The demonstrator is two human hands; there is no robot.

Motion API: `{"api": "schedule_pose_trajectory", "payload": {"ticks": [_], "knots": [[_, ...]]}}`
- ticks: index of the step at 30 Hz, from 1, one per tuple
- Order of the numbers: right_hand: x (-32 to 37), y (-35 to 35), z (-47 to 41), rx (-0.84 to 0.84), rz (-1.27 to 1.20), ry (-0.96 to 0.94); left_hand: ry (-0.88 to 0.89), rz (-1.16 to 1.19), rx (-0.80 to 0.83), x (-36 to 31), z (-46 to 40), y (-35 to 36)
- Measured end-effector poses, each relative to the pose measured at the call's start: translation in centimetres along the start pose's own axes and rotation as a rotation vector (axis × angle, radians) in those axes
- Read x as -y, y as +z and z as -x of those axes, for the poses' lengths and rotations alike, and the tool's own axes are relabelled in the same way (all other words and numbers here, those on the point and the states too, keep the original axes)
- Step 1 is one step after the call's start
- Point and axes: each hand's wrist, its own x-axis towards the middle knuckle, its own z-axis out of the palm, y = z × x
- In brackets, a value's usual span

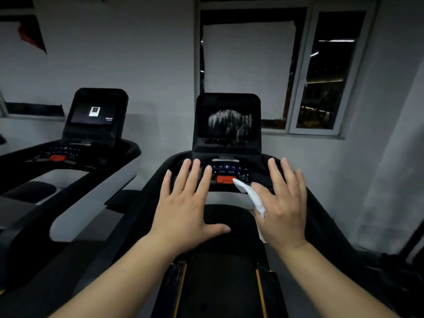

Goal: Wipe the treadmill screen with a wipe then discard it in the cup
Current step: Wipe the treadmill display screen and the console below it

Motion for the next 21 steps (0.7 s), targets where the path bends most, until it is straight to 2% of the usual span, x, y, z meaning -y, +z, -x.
{"api": "schedule_pose_trajectory", "payload": {"ticks": [7,21], "knots": [[-2.0,6.3,-9.4,0.050,-0.001,-0.010,-0.009,0.025,0.022,4.5,-9.9,-0.9],[-4.4,22.5,-16.9,0.064,0.091,0.020,0.053,0.051,0.015,15.2,-26.1,6.0]]}}
